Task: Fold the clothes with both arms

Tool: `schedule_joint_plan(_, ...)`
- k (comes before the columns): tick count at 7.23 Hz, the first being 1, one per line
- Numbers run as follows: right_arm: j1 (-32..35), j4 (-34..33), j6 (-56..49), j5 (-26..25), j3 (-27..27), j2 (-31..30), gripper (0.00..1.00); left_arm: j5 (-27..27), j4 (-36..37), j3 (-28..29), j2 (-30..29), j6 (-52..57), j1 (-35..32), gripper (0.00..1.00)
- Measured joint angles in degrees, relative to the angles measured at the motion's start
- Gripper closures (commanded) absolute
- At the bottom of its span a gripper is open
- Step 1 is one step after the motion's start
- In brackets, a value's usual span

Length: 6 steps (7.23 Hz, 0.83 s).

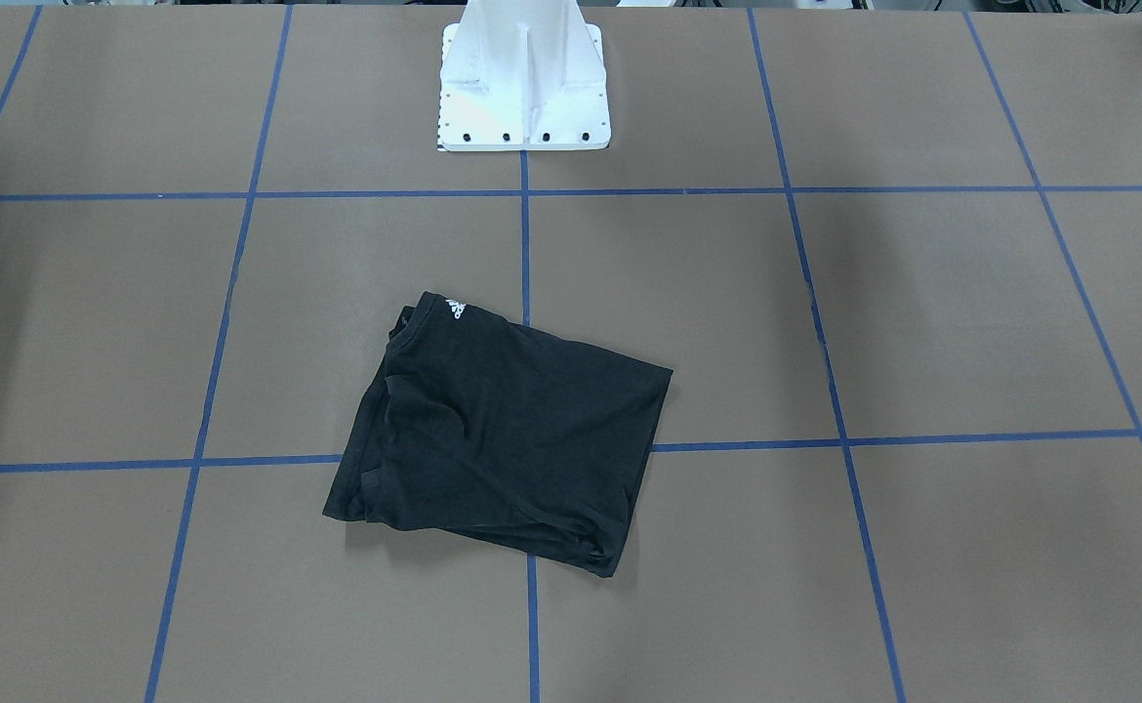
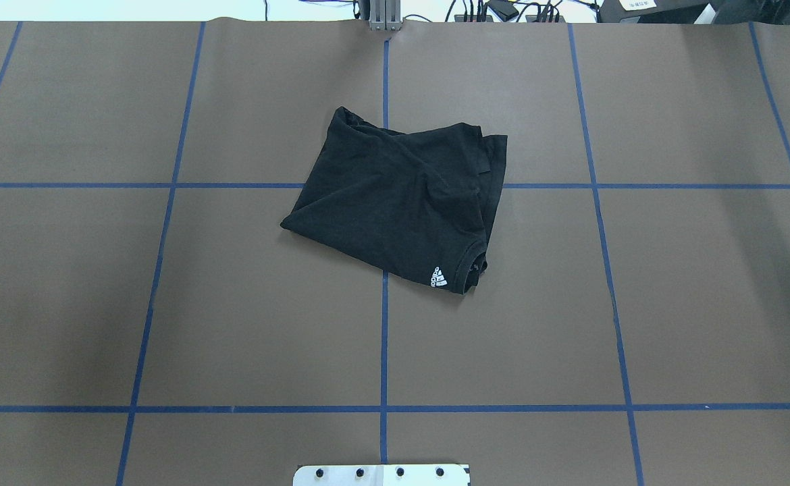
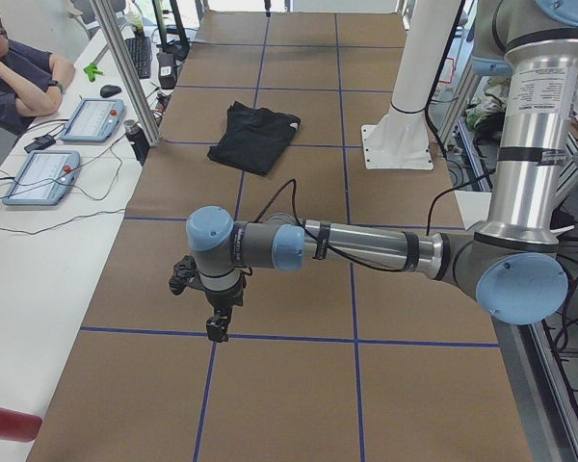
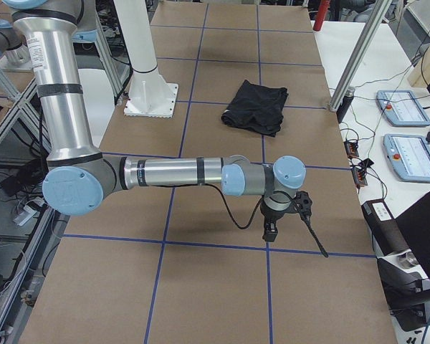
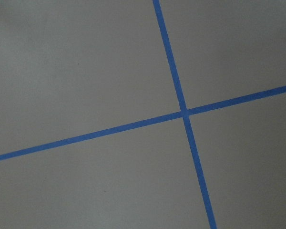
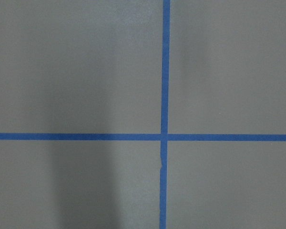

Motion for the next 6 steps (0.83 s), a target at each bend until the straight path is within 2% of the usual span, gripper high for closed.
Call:
schedule_joint_plan(2, 0.6, -5.8, -0.1, 0.1, 4.3, -1.1, 0.0, -2.4, 2.3, 1.1, -0.4, 0.6, -0.2, 0.0)
schedule_joint_plan(6, 1.9, -7.1, -3.9, 0.2, 9.2, -6.9, 0.0, -3.0, -10.1, 7.4, 1.4, 1.1, -0.2, 0.0)
